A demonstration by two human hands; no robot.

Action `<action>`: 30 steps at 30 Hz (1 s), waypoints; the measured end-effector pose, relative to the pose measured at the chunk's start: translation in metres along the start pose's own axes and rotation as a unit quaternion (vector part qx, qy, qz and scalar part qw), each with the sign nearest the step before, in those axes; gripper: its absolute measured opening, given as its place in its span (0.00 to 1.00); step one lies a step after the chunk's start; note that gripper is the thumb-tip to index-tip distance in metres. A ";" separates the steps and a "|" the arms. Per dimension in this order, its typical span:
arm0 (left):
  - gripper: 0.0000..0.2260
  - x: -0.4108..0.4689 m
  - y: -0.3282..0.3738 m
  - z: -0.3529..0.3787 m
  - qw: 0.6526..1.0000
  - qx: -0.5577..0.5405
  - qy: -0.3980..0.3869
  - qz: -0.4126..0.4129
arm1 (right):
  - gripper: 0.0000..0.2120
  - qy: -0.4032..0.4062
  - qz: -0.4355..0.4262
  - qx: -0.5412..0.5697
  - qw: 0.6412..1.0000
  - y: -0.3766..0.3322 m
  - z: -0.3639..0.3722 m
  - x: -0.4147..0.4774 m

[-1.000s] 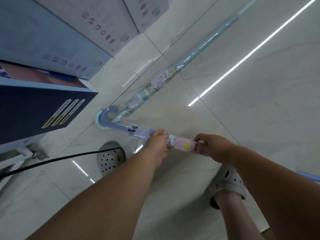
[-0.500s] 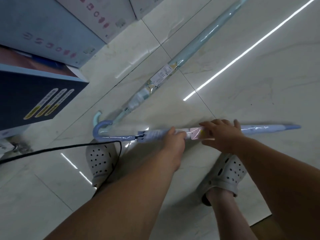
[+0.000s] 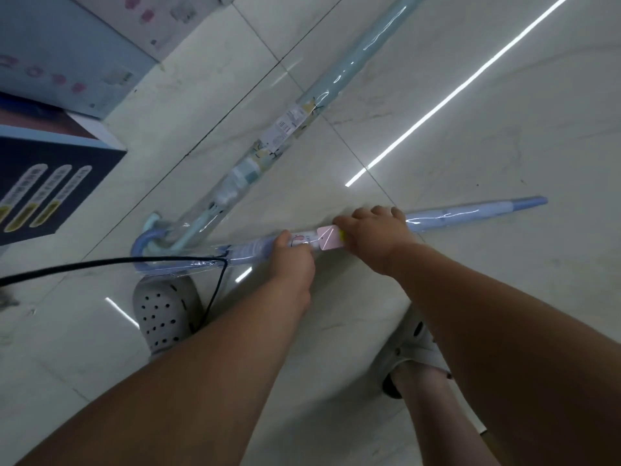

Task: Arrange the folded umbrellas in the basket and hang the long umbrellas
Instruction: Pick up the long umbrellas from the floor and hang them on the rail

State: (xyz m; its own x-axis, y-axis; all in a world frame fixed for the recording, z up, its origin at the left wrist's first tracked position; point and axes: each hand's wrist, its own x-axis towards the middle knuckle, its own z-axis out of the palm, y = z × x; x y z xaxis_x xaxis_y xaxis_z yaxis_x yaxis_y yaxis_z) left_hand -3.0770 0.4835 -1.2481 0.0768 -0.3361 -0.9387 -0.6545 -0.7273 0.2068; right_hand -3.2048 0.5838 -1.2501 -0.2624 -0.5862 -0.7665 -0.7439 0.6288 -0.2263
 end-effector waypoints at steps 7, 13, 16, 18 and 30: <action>0.29 -0.001 0.013 -0.028 0.999 -0.045 0.016 0.018 | 0.20 0.022 0.001 0.001 1.000 -0.032 -0.014 0.008; 0.37 -0.042 0.025 -0.024 0.995 -0.040 -0.091 0.002 | 0.23 0.016 0.044 0.029 0.998 -0.018 -0.053 -0.046; 0.37 -0.082 0.039 -0.016 0.995 -0.035 -0.097 0.001 | 0.23 0.024 0.057 0.031 0.998 -0.009 -0.077 -0.081; 0.36 -0.107 0.045 -0.013 0.995 -0.031 -0.095 0.013 | 0.24 0.030 0.064 0.047 0.996 -0.006 -0.095 -0.102; 0.20 -0.425 0.202 -0.026 0.967 -0.035 -0.106 0.228 | 0.22 0.237 0.122 0.135 0.954 -0.026 -0.341 -0.337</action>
State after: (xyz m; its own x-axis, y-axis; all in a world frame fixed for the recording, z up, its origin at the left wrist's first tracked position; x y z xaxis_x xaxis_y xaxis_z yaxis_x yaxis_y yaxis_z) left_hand -3.2217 0.4640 -0.8000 -0.3689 -0.5060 -0.7796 -0.5310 -0.5737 0.6236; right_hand -3.3066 0.5913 -0.7811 -0.7040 -0.5305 -0.4722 -0.4568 0.8473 -0.2709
